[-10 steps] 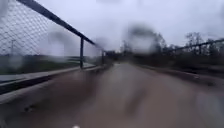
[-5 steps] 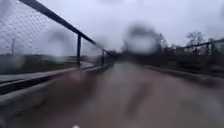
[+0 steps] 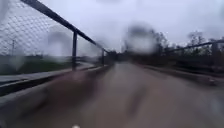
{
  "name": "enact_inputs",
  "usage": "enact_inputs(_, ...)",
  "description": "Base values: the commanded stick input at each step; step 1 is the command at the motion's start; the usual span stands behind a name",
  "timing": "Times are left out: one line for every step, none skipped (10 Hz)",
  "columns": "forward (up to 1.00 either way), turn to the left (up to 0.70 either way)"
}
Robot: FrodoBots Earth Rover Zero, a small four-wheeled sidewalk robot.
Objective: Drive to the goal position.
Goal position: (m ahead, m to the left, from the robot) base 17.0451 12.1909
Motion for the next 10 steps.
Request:
enact_inputs(0.7,-0.26)
enact_inputs(0.7,-0.35)
enact_inputs(0.7,-0.35)
enact_inputs(0.7,-0.35)
enact_inputs(0.7,-0.35)
enact_inputs(0.7,-0.35)
enact_inputs(0.7,-0.35)
enact_inputs(0.7,-0.02)
enact_inputs(0.7,0.0)
enact_inputs(0.7,0.0)
